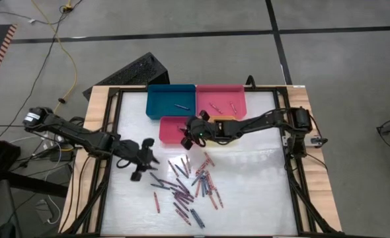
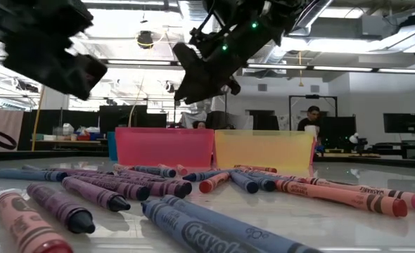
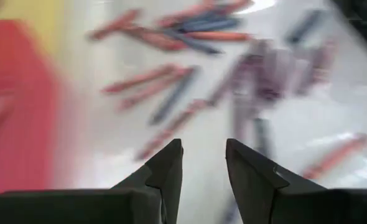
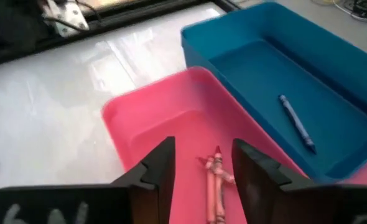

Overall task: Sort crayons
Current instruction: Put the blue crayon into the blue bin

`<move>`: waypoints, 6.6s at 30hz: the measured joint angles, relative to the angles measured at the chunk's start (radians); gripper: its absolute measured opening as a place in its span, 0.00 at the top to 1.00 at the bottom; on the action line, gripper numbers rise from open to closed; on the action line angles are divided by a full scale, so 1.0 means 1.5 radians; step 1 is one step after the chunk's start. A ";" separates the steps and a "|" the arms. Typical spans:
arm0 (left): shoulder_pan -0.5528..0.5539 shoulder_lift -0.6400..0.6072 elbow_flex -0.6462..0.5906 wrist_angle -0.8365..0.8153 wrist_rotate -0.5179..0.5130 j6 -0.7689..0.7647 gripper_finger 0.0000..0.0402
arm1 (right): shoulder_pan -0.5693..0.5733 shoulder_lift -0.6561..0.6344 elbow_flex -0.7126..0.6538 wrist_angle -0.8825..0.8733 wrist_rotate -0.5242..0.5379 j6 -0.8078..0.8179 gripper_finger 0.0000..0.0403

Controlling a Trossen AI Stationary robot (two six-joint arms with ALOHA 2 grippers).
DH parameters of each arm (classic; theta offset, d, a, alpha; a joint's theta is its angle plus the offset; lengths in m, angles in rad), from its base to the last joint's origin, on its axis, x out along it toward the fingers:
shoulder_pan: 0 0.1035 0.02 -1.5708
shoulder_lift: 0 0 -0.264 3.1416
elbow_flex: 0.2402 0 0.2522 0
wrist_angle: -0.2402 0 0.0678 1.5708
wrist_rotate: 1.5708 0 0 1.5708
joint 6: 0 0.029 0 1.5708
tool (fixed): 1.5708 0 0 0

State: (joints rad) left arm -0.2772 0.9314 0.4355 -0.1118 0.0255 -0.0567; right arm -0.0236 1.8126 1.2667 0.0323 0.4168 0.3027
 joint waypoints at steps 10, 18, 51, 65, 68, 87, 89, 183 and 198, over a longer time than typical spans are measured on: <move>-0.095 0.000 0.000 -0.066 -0.025 -0.004 0.72 | 0.029 -0.007 0.000 -0.003 0.000 -0.011 0.63; -0.113 0.020 0.000 -0.066 -0.068 0.087 0.72 | 0.029 -0.007 0.000 -0.001 0.000 -0.010 0.63; -0.014 0.289 0.002 0.052 0.135 0.155 0.74 | 0.038 -0.006 0.000 -0.002 -0.017 -0.008 0.63; -0.013 0.283 0.001 0.038 0.132 0.139 0.99 | 0.038 -0.012 0.000 0.002 -0.015 -0.003 0.63; -0.014 0.257 0.000 0.026 0.121 0.137 0.99 | 0.038 -0.034 0.000 -0.005 -0.014 -0.003 0.63; -0.013 -0.106 -0.001 0.016 -0.231 0.154 1.00 | 0.091 -0.181 0.000 0.089 -0.014 -0.189 0.63; -0.013 -0.145 -0.001 0.067 -0.247 0.184 1.00 | 0.098 -0.181 0.000 0.100 -0.015 -0.209 0.63; 0.446 0.301 0.274 -0.177 0.135 0.395 0.89 | -0.037 -0.123 0.000 0.124 -0.026 -0.365 0.40; 0.438 0.419 0.313 -0.206 0.100 0.459 0.60 | 0.003 -0.261 0.000 -0.095 0.022 -0.334 0.41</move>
State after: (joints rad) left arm 0.3795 1.5604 0.9050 -0.4204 0.1762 0.6316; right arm -0.0190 1.4209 1.2663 -0.1105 0.4504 -0.1978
